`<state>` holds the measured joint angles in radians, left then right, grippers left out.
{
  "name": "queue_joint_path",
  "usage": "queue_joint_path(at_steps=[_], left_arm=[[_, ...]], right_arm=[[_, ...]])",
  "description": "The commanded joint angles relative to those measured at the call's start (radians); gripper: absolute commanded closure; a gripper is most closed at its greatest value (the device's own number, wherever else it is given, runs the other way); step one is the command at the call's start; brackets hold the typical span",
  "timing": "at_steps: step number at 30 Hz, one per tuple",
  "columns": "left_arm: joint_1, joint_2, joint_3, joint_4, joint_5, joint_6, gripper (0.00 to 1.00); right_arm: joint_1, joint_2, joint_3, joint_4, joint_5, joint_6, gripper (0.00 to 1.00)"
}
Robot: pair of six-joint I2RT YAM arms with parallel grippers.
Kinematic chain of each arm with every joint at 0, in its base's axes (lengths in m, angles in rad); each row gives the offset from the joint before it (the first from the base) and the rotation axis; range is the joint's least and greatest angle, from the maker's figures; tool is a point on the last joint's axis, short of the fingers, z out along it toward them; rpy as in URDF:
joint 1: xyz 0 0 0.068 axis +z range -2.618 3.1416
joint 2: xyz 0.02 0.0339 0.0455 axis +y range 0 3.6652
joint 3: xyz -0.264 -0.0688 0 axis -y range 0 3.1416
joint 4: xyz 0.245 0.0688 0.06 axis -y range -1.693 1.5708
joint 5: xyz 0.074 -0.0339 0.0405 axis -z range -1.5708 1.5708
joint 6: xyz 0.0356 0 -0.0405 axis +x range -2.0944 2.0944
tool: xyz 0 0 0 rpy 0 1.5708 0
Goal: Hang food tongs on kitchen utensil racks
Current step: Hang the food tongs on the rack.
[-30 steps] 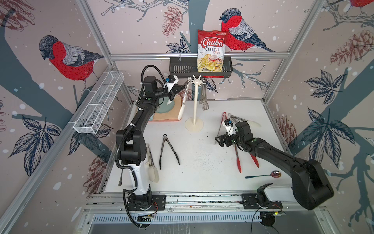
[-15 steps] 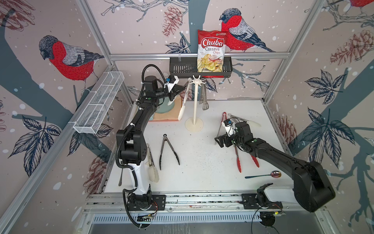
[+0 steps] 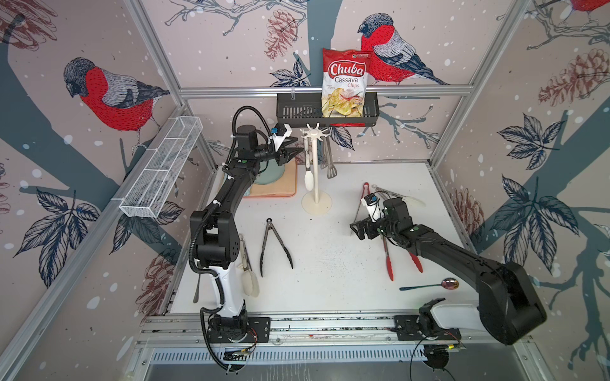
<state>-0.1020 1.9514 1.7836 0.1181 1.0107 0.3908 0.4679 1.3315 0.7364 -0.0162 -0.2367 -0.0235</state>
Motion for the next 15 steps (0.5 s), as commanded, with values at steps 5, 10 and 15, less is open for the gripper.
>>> queue_joint_path(at_steps=[5, 10, 15], left_arm=[[0.001, -0.013, 0.004, 0.087, -0.031, -0.058, 0.17], [0.001, -0.028, -0.008, 0.087, -0.064, -0.067, 0.01], [0.024, -0.082, -0.089, 0.175, -0.102, -0.132, 0.01]], right_arm=[[-0.002, -0.009, 0.020, 0.002, 0.013, 0.000, 0.00], [-0.006, -0.019, 0.024, 0.005, 0.019, 0.010, 0.00], [-0.026, -0.033, 0.028, 0.014, 0.009, 0.043, 0.00]])
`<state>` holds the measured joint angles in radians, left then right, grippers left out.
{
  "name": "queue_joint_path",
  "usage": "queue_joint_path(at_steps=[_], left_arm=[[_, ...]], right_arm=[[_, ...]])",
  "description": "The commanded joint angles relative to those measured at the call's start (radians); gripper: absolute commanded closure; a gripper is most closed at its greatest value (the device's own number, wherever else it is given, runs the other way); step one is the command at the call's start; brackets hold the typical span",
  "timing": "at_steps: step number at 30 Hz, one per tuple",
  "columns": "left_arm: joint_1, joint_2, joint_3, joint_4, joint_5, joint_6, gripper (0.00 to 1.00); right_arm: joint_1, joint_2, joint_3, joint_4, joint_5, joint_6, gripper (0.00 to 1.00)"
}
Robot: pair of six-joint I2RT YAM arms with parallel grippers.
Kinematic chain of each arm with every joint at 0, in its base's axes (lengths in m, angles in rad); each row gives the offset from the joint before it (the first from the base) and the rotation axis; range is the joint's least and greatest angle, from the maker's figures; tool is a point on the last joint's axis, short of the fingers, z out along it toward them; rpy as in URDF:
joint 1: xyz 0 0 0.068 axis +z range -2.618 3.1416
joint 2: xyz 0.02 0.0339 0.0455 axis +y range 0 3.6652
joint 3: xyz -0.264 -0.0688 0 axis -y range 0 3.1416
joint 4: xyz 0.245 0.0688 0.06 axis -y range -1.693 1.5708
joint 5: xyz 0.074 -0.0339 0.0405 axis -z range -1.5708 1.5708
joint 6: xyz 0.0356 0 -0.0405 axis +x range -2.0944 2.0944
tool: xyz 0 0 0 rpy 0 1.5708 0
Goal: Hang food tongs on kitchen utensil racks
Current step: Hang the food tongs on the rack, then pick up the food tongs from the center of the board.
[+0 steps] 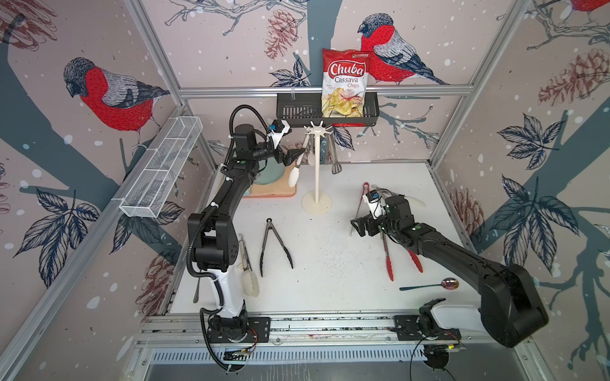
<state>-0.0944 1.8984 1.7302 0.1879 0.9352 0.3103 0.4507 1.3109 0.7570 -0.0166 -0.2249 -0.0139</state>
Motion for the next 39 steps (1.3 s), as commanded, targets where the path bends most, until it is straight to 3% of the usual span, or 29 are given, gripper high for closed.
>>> queue_joint_path(at_steps=[1, 8, 17, 26, 31, 39], left_arm=[[0.024, -0.042, -0.062, 0.147, -0.028, -0.081, 0.02], [0.046, -0.200, -0.275, 0.278, -0.137, -0.140, 0.02], [0.059, -0.423, -0.472, 0.189, -0.316, -0.153, 0.02], [0.059, -0.686, -0.726, 0.090, -0.497, -0.277, 0.01], [0.058, -0.724, -0.754, -0.177, -0.675, -0.396, 0.02], [0.059, -0.766, -0.838, -0.357, -0.748, -0.486, 0.10]], right_arm=[[-0.015, -0.019, 0.006, 0.017, -0.009, 0.040, 0.00], [-0.051, -0.052, 0.001, 0.033, -0.028, 0.079, 0.00], [-0.123, -0.081, 0.023, 0.006, -0.050, 0.141, 0.00], [-0.132, -0.105, 0.019, -0.003, -0.063, 0.152, 0.00], [-0.138, -0.100, 0.025, -0.016, 0.002, 0.186, 0.00], [-0.149, -0.085, 0.034, -0.039, -0.019, 0.216, 0.00]])
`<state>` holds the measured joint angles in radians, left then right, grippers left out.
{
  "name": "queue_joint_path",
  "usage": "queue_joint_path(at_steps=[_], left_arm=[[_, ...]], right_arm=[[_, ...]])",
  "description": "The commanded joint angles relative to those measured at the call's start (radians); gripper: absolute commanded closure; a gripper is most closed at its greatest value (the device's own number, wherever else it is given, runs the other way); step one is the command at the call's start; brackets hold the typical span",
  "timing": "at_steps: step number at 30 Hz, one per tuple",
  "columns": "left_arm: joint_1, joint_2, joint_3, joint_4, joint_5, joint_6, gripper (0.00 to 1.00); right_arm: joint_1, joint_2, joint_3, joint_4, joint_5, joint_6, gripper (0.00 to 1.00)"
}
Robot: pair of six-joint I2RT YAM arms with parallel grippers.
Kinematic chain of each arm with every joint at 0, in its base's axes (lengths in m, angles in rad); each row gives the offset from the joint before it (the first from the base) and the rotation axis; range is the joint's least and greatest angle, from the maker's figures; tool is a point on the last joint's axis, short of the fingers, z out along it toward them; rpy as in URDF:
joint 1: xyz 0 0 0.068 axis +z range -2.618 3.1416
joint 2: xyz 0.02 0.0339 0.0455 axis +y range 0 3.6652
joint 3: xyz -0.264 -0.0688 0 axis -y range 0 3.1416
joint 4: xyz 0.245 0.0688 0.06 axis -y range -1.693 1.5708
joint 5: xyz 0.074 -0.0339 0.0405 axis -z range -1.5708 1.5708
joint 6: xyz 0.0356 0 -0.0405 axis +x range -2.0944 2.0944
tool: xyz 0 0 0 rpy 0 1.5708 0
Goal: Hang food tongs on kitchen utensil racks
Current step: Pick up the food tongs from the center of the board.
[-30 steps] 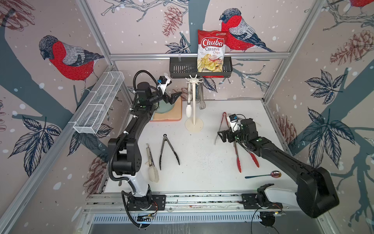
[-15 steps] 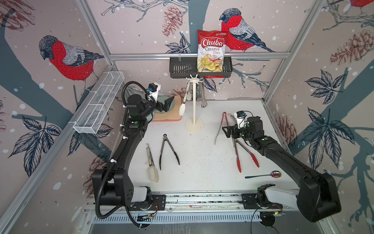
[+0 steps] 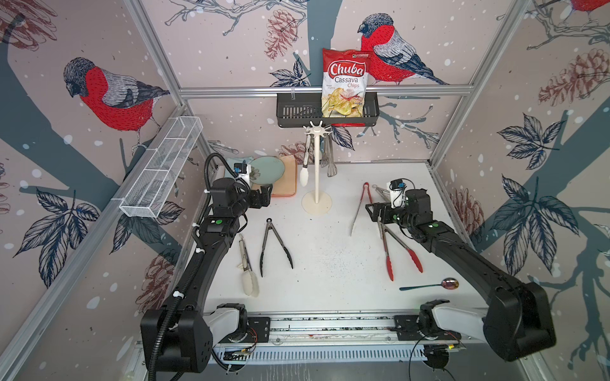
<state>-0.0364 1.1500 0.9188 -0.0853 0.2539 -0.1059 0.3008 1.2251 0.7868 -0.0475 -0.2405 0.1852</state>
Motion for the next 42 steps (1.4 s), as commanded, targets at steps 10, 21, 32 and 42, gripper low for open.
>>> queue_joint_path(at_steps=[10, 21, 32, 42], left_arm=[[-0.008, -0.016, -0.187, -0.170, -0.078, -0.197, 0.25], [-0.045, 0.116, -0.210, -0.177, -0.148, -0.234, 0.31], [-0.092, 0.277, -0.186, -0.194, -0.219, -0.194, 0.46], [-0.092, 0.351, -0.174, -0.160, -0.222, -0.152, 0.60]], right_arm=[[0.000, -0.019, -0.027, -0.006, -0.004, -0.014, 0.00], [0.000, -0.024, -0.035, 0.000, -0.023, -0.021, 0.00], [-0.003, -0.041, -0.058, 0.005, -0.027, -0.020, 0.00], [-0.005, -0.053, -0.068, -0.003, -0.025, -0.025, 0.00]])
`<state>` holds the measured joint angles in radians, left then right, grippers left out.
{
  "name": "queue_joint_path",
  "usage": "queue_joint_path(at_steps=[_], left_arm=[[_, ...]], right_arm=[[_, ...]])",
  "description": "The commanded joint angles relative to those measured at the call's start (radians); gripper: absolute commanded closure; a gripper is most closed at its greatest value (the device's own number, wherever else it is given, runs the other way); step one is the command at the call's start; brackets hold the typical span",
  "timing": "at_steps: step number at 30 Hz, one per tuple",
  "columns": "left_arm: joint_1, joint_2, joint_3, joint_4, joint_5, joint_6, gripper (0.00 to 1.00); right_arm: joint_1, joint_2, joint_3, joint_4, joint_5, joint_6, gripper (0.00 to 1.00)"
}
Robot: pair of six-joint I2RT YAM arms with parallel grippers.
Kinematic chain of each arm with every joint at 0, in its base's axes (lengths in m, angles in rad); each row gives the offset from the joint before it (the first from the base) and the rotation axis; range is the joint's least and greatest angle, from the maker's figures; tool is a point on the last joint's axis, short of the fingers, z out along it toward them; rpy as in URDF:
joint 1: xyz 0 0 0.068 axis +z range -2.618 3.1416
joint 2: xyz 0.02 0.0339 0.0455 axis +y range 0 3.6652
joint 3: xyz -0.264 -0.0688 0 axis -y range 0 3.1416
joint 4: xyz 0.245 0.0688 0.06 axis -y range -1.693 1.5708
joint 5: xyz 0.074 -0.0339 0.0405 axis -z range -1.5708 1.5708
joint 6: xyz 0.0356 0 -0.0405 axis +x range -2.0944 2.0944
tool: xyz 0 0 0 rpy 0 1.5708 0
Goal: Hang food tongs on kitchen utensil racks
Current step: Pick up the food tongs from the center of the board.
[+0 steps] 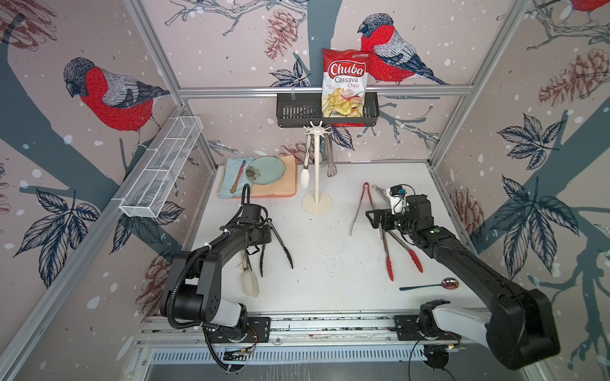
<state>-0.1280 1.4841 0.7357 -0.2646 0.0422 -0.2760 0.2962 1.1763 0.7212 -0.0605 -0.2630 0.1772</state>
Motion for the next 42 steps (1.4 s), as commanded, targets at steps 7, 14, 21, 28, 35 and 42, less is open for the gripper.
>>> queue_joint_path(at_steps=[7, 14, 21, 28, 35, 42], left_arm=[[-0.001, 0.074, 0.038, 0.036, -0.012, 0.036, 0.66], [0.001, 0.091, 0.060, 0.028, -0.006, 0.039, 0.79], [0.002, 0.110, 0.060, 0.028, 0.006, 0.044, 0.81], [0.001, 0.134, 0.051, 0.041, 0.022, 0.050, 0.91], [0.001, 0.080, 0.068, 0.045, 0.042, 0.061, 1.00], [0.000, -0.051, 0.105, 0.025, 0.019, 0.105, 1.00]], right_arm=[[0.000, -0.014, -0.009, 0.011, -0.002, -0.021, 0.00], [0.000, -0.025, -0.022, 0.019, 0.002, -0.024, 0.00], [-0.002, -0.013, -0.020, 0.027, -0.001, -0.025, 0.00], [-0.005, -0.003, -0.008, 0.025, 0.001, -0.030, 0.00], [-0.007, -0.001, 0.000, 0.018, 0.004, -0.038, 0.00], [-0.015, 0.014, 0.006, 0.028, 0.002, -0.034, 0.00]])
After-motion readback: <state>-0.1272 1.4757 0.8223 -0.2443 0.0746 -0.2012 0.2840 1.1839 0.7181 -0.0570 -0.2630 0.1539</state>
